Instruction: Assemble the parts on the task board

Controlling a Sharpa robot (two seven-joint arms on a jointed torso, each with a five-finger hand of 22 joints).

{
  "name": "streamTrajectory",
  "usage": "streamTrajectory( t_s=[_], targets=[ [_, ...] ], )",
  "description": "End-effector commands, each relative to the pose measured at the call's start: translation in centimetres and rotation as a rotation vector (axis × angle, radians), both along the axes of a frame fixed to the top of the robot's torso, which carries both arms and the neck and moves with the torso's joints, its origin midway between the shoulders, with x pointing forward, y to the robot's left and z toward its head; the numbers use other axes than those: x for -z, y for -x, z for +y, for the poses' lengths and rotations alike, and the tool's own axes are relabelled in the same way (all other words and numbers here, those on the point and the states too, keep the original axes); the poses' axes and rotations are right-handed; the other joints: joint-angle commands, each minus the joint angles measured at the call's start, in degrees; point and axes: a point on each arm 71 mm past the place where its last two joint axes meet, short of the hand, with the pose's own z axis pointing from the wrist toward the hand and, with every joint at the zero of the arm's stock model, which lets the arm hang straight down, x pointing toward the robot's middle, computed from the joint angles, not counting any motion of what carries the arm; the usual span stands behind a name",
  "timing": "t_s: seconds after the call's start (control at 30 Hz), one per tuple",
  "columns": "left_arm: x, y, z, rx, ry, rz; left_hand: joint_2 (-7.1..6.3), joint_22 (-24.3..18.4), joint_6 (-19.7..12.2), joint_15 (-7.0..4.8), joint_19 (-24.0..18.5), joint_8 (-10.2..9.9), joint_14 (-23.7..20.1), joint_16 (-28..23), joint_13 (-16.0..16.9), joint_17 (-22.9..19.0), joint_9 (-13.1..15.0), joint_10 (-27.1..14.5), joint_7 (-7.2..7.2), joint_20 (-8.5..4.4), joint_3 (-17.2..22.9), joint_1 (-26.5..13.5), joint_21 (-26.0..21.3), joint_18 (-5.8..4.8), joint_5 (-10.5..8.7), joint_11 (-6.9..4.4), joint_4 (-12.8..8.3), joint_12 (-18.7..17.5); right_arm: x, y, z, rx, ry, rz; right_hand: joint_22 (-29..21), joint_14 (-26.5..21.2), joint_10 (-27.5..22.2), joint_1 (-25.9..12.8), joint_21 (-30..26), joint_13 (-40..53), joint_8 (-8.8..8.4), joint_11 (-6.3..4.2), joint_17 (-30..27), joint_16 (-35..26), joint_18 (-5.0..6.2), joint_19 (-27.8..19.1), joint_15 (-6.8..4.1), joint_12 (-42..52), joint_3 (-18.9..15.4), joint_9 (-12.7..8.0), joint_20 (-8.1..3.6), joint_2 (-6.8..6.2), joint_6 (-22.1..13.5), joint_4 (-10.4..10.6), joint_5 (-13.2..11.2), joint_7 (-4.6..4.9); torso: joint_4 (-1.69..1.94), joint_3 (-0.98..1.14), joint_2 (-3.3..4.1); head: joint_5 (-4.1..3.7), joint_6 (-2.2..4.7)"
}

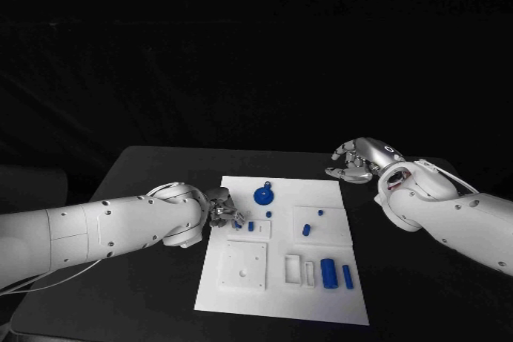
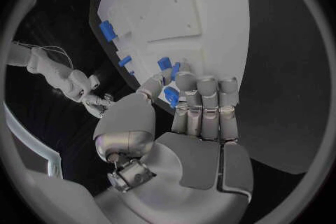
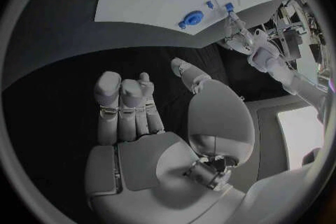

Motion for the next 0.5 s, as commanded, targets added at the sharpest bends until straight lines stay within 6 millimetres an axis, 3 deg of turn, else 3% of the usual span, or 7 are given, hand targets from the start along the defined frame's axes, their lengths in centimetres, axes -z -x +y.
streamTrajectory(
  t_s=[0.03, 0.5],
  targets=[
    [0.10, -0.04, -0.07, 0.008, -0.018, -0.020, 0.69, 1.13, 3.86, -1.86, 0.30, 3.64, 1.41, 0.28, 0.08, 0.10, 0.15, 2.43, -3.93, -6.00, 0.35, 0.06, 0.22, 1.08, 0.38, -2.94, -0.09, 0.33, 0.04, 0.03, 0.09, -0.012, 0.007, 0.006, 0.43, 0.33, -0.21, 0.49, -0.40, -0.06, 0.34, -0.08, 0.10, -0.19, 7.68, -0.03, 0.11, 0.21, -0.05, 0.07, -0.55, 0.02, -0.10, 0.23, 0.31, 0.61, 0.03, 0.00, 0.01, -0.05, -0.07],
    [0.81, 0.10, 0.07, 0.009, -0.034, -0.032, 0.69, 1.14, 3.74, -1.89, 0.29, 3.85, 1.39, 0.43, 0.14, 0.15, 0.20, 2.35, -3.95, -6.05, 0.40, 0.01, 0.39, 1.10, 0.42, -2.96, -0.08, 0.53, 0.05, 0.03, -0.05, -0.010, 0.008, 0.006, 0.45, 0.33, -0.23, 0.54, -0.41, -0.09, 0.34, -0.08, 0.12, -0.21, 7.68, -0.03, 0.11, 0.23, -0.07, 0.07, -0.54, 0.03, -0.10, 0.29, 0.33, 0.61, 0.04, -0.01, 0.00, 0.05, -0.25]
  ],
)
